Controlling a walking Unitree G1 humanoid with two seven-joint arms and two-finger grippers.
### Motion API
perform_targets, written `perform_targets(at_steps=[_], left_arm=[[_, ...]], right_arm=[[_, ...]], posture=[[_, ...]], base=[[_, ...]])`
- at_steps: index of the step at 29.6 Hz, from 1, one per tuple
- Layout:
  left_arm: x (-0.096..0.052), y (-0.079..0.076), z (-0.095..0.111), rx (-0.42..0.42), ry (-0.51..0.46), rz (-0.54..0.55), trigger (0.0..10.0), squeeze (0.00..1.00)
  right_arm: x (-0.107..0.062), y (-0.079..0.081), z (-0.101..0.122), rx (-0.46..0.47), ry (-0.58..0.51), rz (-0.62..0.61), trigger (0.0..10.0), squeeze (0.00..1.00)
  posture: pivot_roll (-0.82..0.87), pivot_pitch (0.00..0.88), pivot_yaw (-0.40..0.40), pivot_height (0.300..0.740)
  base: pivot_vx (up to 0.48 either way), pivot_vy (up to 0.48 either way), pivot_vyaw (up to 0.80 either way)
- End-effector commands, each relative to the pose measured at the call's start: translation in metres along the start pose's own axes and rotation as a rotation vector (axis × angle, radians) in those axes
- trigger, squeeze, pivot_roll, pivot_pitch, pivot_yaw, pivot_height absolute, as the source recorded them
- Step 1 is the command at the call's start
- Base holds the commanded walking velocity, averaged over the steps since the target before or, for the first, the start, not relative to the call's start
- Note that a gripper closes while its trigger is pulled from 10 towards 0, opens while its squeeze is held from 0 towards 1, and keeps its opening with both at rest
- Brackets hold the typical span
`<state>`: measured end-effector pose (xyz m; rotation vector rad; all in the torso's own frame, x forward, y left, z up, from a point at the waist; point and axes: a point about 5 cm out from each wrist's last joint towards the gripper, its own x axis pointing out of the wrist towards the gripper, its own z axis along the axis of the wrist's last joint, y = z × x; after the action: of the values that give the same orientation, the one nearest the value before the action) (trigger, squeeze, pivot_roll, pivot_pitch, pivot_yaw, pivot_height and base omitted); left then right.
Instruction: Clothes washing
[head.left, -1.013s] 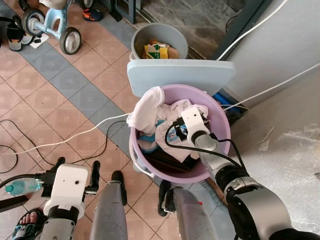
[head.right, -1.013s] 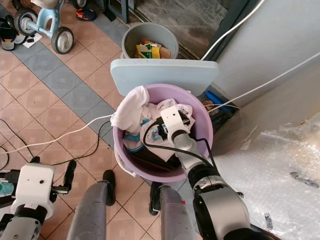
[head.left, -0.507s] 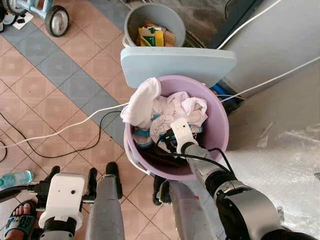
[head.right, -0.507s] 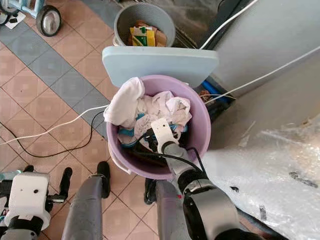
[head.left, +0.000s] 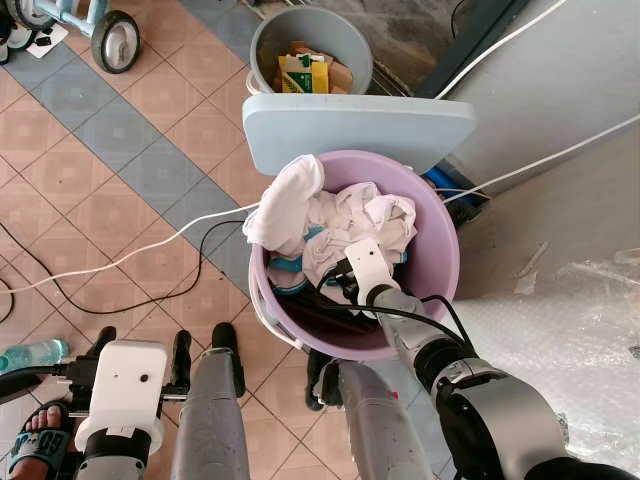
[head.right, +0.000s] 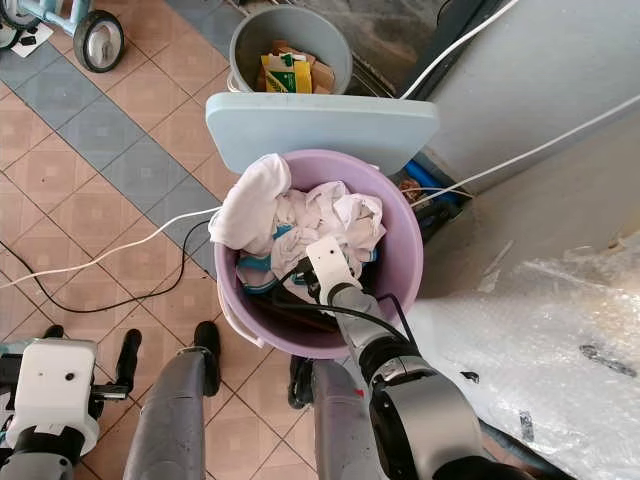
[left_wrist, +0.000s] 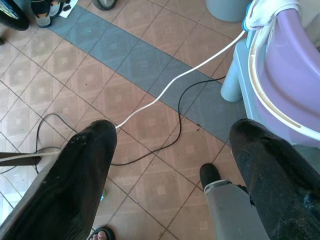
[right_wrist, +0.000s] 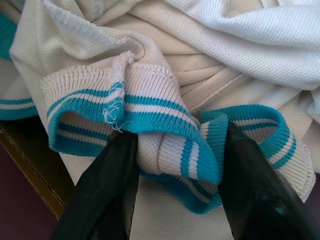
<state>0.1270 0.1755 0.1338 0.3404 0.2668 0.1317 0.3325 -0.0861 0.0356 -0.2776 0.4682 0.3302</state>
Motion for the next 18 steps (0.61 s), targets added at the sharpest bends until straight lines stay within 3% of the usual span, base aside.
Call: perform_targets(at_steps=[1, 12, 18], left_arm=[[-0.002, 0.000, -0.007, 0.009, 0.044, 0.001, 10.0, 0.00], [0.002, 0.000, -0.007, 0.005, 0.036, 0.004, 10.0, 0.00], [0.009, -0.002, -0.006, 0.000, 0.024, 0.005, 10.0, 0.00]], right_arm=[[-0.004, 0.001, -0.022, 0.038, 0.078, -0.004, 0.0, 0.00], [-0.003, 0.004, -0.017, 0.080, 0.069, 0.012, 0.0, 0.00], [-0.002, -0.002, -0.015, 0.096, 0.073, 0.010, 0.0, 0.00]], posture=[[0.33, 0.514, -0.166, 0.740], [0.33, 0.503, -0.166, 0.740], [0.32, 0.481, -0.169, 0.740]], base=[[0.000, 0.000, 0.00], [0.000, 0.000, 0.00], [0.000, 0.000, 0.00]])
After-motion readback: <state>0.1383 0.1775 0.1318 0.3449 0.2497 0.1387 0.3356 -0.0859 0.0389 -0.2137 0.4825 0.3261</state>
